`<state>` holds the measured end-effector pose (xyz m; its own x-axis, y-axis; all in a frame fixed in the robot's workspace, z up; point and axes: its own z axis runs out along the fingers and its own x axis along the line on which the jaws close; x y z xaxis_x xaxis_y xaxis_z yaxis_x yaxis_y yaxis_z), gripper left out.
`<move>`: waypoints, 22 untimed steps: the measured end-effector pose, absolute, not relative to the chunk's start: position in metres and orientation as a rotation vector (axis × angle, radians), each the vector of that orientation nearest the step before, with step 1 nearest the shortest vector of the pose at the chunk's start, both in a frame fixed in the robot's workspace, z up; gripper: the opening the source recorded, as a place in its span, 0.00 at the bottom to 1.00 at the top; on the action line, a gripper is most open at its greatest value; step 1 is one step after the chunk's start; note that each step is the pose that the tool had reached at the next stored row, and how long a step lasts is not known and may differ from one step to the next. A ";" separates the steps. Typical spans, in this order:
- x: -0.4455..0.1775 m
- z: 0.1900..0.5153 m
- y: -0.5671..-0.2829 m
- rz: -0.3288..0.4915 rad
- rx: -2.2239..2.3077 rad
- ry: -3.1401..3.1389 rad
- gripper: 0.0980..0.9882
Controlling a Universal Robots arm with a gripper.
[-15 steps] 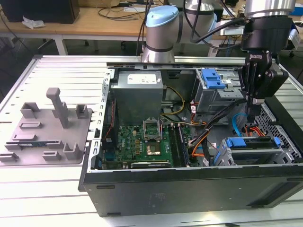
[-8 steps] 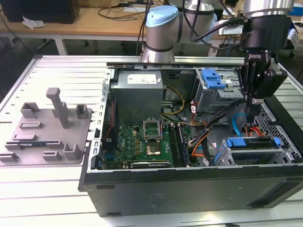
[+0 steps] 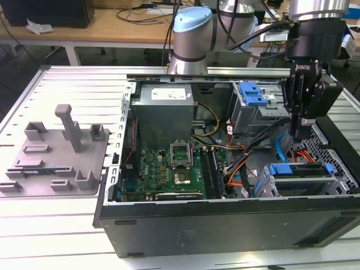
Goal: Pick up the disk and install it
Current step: 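Insert the second disk wire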
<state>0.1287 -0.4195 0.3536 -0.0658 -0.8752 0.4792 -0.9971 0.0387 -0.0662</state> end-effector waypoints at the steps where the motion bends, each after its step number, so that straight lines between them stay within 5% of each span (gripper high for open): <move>1: 0.128 0.354 -0.420 0.558 1.905 -2.015 0.22; 16: 0.128 0.351 -0.429 0.494 1.947 -2.067 0.22; 17: 0.128 0.351 -0.430 0.489 1.950 -2.072 0.21; 18: 0.128 0.351 -0.432 0.482 1.954 -2.076 0.07; 22: 0.128 0.351 -0.438 0.465 1.962 -2.088 0.07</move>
